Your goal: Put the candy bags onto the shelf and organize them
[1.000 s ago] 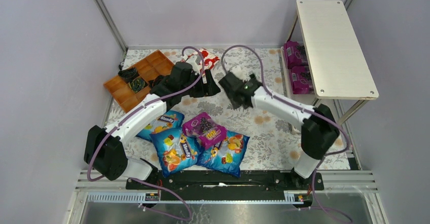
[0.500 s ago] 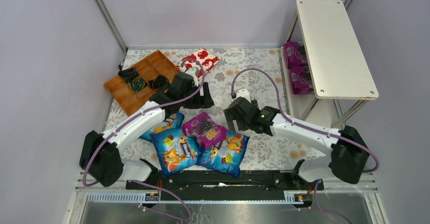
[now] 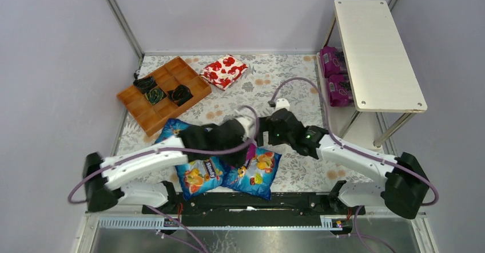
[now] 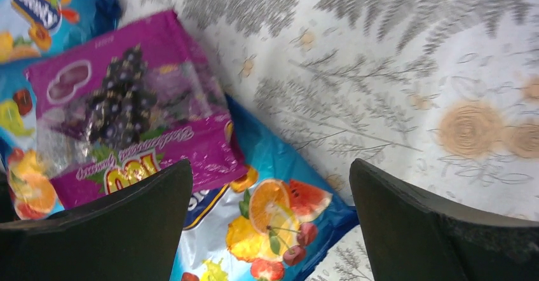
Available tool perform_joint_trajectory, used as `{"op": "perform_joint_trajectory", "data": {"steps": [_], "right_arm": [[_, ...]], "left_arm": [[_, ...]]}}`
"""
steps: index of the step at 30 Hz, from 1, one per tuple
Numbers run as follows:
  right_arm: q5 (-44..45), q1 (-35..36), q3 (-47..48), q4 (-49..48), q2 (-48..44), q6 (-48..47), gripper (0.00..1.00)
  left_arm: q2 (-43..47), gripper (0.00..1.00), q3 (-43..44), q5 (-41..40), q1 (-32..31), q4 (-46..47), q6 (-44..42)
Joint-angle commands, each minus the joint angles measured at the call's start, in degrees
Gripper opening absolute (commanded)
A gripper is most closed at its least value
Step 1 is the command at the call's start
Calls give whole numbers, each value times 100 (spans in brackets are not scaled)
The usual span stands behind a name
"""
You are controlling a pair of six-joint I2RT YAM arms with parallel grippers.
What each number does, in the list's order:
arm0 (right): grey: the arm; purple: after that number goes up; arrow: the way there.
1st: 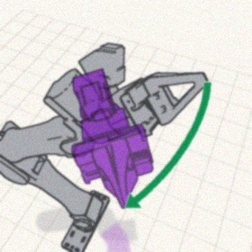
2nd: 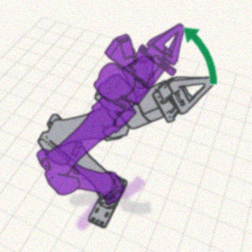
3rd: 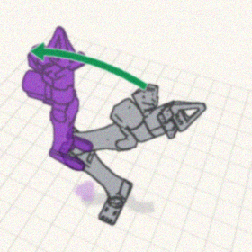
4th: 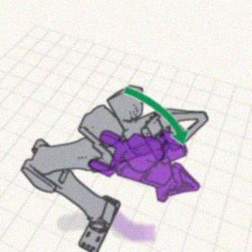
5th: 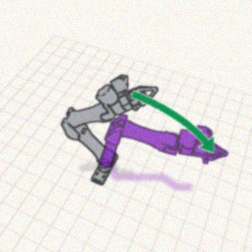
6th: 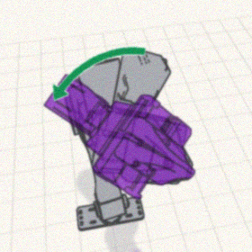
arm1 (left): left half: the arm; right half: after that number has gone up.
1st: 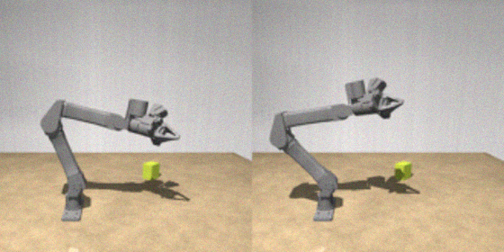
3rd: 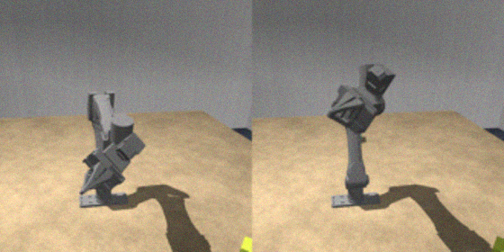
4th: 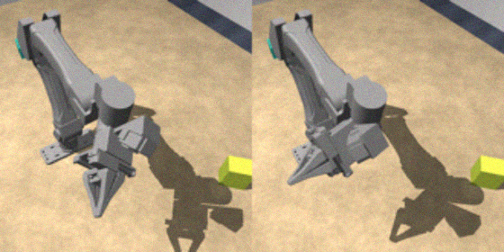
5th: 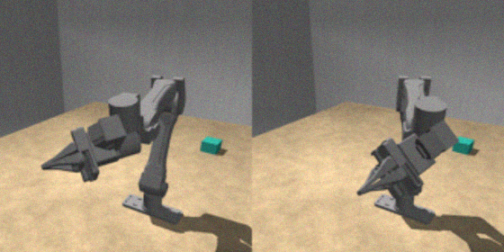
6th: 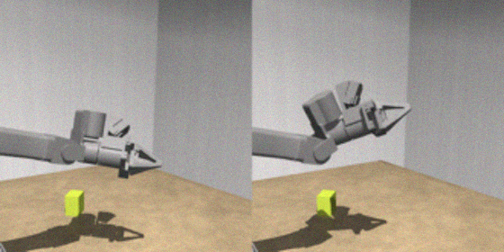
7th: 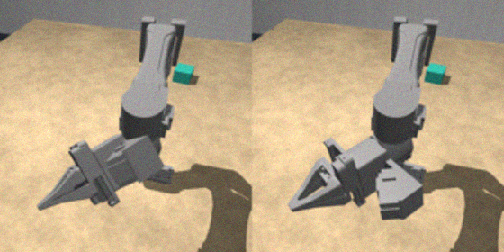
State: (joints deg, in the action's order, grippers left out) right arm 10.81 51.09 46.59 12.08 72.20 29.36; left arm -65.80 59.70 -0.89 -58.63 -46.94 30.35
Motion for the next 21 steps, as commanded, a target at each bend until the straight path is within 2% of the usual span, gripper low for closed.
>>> {"op": "perform_joint_trajectory", "data": {"steps": [1,4,6,12,15,18,21], "right_arm": [[228,-488,-155,-23,-661,340,100],[178,-794,-356,132,-1024,354,100],[261,-828,-469,225,-1257,338,100],[271,-863,-769,125,-1539,402,100],[109,-873,-802,51,-1437,408,100],[-36,-881,-738,64,-1307,440,100],[-145,-882,-705,-38,-1275,457,100]], "left_arm": [[-860,50,438,-2244,-1367,-614,133],[-1067,52,448,-3074,-1933,-531,122],[-1128,52,356,-3438,-2078,-445,49],[-1435,60,86,-3487,-2136,-161,-233],[-1583,61,-36,-3540,-2152,-66,-281],[-1772,59,-70,-3706,-2153,-29,-301],[-1975,50,-89,-3999,-2144,-34,-254]]}}
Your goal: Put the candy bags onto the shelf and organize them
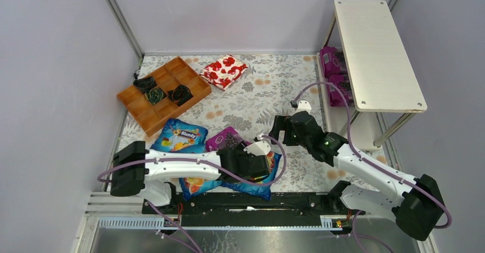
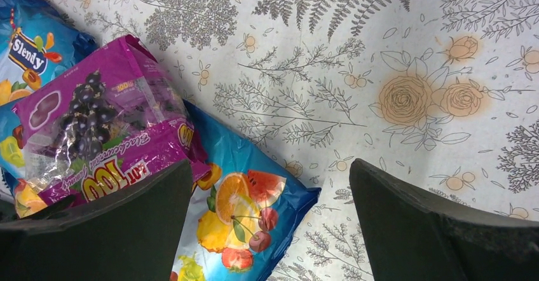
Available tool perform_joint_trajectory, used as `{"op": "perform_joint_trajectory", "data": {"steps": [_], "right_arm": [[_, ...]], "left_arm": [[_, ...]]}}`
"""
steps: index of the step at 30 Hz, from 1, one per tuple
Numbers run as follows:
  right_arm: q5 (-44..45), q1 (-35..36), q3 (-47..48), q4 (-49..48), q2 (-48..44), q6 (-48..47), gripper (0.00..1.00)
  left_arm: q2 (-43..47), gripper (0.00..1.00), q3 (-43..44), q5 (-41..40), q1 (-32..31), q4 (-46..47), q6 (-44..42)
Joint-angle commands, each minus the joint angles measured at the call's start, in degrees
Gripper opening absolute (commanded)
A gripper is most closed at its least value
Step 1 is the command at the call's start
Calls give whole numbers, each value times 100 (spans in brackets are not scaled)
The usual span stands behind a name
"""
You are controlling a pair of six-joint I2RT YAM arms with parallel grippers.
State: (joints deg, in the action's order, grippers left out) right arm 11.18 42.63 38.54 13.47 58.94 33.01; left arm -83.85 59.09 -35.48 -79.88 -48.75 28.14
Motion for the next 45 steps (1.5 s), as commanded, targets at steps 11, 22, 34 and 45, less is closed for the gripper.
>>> {"op": "perform_joint_trajectory", "data": {"steps": [11,22,34,45], "right_arm": [[-408,-223,610,-279,450,732,100],[-2934,-867,898,-2302,1798,2739,100],[-2341,202,2024,-1776,3471,2908,100],[-1173,362,1998,-572,2979,2278,100]], "left_arm": [[-62,0,50,-1127,207,337,-43],[1175,0,-182,391,1671,2334,-752],[1233,0,-267,1232,2167,3104,-1194],[1262,0,-453,1501,2174,3353,-1232]]}}
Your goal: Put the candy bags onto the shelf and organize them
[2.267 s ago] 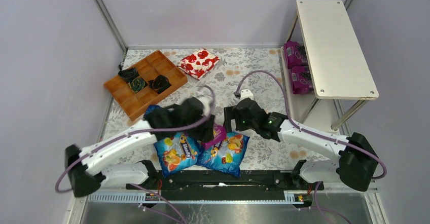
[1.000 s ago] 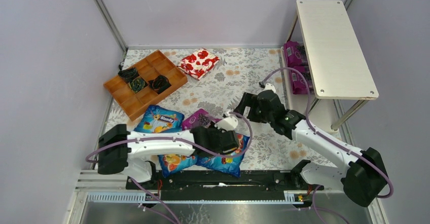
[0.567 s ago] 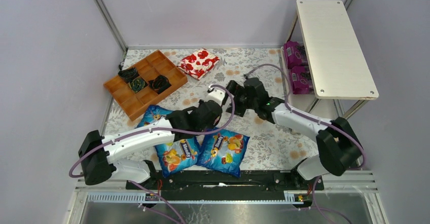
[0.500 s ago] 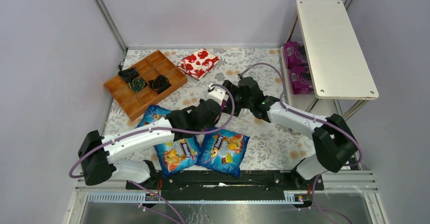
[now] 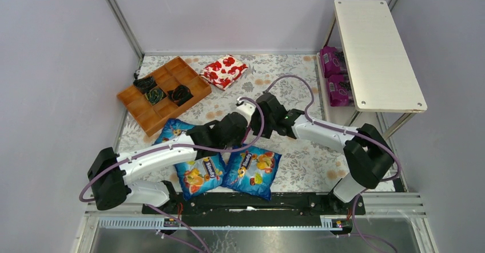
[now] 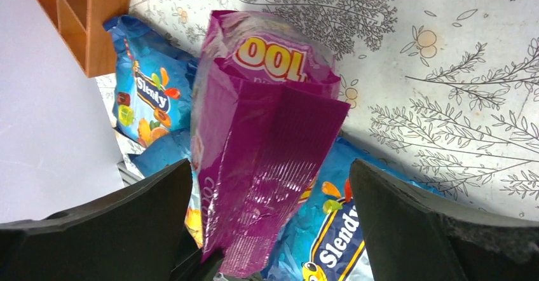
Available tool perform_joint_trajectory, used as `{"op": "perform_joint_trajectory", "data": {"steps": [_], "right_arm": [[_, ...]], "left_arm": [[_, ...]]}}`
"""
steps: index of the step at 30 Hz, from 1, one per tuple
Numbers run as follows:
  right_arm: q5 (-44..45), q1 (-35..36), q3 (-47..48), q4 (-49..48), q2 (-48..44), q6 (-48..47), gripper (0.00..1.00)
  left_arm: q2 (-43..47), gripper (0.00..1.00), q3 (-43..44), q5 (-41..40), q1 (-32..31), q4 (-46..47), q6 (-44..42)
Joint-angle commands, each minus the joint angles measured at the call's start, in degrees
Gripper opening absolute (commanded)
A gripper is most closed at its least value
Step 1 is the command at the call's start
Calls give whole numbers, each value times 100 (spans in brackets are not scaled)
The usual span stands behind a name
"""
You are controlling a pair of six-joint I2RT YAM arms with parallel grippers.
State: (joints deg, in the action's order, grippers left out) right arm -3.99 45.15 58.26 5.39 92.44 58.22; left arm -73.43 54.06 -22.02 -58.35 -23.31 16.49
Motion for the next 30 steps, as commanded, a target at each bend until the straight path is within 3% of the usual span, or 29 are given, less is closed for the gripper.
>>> {"op": "perform_joint_trajectory", "data": {"steps": [1,9,20,24,25,28,30], "right_arm": [[199,109,-87,1,-313,-125,100],[-619,205,-430,-1912,514,596,98],[-126,244,-1164,-2683,355,944,86],[-168,253,-1043,-2830,564,867,77],[-155,261,-1023,-2814,553,812,74],[3,267,-1124,-2768,349,667,68],[105,261,-1189,-2773,181,563,63]], "left_arm": [[215,0,64,203,21,830,-74],[226,0,116,554,43,938,-107],[250,0,140,901,194,1065,-85],[234,0,175,1115,223,1081,-160],[244,2,201,1114,225,1049,-163],[480,35,258,1110,227,977,-164],[727,49,309,1062,227,933,-199]]}}
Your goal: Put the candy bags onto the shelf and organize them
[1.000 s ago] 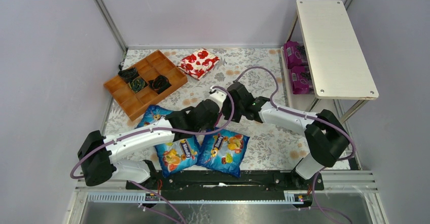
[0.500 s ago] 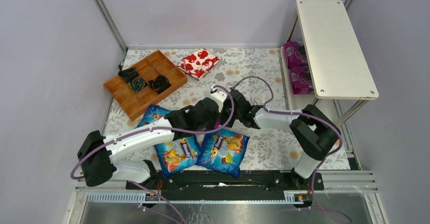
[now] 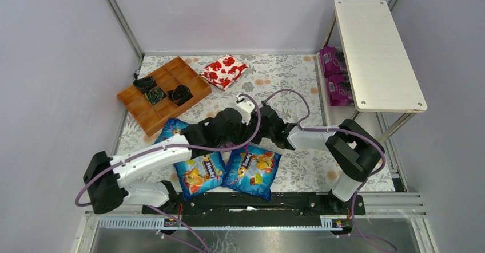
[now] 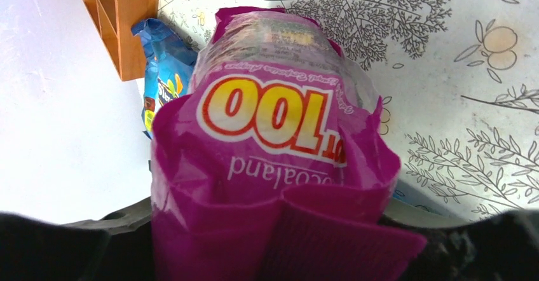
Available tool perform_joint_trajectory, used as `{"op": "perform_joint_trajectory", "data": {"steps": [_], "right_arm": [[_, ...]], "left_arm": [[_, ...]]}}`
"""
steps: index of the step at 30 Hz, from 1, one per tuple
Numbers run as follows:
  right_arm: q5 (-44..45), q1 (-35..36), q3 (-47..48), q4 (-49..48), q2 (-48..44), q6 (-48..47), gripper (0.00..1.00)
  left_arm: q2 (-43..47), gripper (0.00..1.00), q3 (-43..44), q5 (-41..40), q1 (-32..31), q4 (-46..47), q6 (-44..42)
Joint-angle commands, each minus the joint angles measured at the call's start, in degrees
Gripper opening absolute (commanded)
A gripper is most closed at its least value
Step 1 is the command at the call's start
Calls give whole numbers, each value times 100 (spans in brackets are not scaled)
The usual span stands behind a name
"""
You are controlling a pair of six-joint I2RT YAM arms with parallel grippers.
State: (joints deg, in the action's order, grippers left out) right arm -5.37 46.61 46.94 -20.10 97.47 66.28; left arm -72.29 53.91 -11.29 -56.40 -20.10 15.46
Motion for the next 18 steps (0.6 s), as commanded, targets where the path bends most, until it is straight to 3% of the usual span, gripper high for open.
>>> {"op": "perform_joint_trajectory", "data": {"steps": [1,3,4,11,18], "right_arm": [[258,120,-69,-206,-372,-320,62],[276,120,-43,-147,-450,-493,61],[292,120,-4,-83,-489,-592,61],[995,119,704,1496,-993,-2186,58],[2029,120,1735,4073,-1663,-4193,57]], "left_arm": [[731,55,401,-72,33,554,-115],[954,72,579,-237,25,454,-197],[1067,75,670,-373,24,423,-229],[1907,81,577,-2081,33,1155,-398],[2473,82,-28,-2424,242,1766,-683]]}}
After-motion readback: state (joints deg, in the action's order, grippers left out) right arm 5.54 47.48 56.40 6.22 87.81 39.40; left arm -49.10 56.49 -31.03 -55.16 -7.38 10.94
